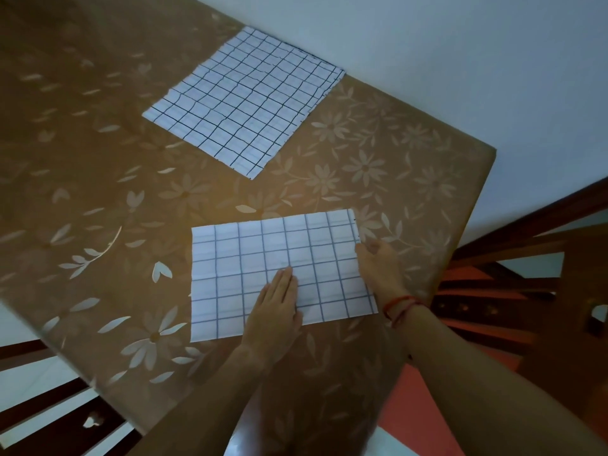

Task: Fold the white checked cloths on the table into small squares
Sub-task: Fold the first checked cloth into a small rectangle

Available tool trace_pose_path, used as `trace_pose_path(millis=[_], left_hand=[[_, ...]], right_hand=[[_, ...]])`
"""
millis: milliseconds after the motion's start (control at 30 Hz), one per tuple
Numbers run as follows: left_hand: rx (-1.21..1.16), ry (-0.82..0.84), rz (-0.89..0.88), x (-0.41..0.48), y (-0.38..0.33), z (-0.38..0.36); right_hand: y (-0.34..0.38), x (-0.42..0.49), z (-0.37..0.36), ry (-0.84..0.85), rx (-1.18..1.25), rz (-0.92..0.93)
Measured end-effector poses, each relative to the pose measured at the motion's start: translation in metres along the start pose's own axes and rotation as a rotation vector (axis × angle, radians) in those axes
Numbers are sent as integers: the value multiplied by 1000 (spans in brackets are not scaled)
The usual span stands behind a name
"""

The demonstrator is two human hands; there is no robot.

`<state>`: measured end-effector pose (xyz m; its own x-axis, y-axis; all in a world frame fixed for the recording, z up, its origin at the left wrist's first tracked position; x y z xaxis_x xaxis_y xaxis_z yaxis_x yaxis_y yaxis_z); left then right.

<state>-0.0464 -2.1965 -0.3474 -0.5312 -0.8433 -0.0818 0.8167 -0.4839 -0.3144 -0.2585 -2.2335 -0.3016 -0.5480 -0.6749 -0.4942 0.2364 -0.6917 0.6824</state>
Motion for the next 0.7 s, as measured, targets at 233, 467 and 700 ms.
trace_pose_path(millis=[233,467,700], left_hand=[[7,-6,1,0,1,-1],[-14,1,-9,-2,4,-3],[-140,-36,-29,-6,6,9]], right_hand=[[6,10,-7,51,107,-91],[3,10,-12,96,38,-70],[-20,-5,-7,21,122,-52]])
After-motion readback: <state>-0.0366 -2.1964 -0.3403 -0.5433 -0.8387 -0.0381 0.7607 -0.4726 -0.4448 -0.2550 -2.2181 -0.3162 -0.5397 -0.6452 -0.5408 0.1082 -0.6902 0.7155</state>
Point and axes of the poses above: each hand's wrist, its own x-axis towards the middle knuckle, its own z-axis out of the back of the hand, y = z × x, the point moved 3 cm from there along x, towards the middle knuckle, and after that the axes turned 3 degrees about -z, right-handed, at the moved point
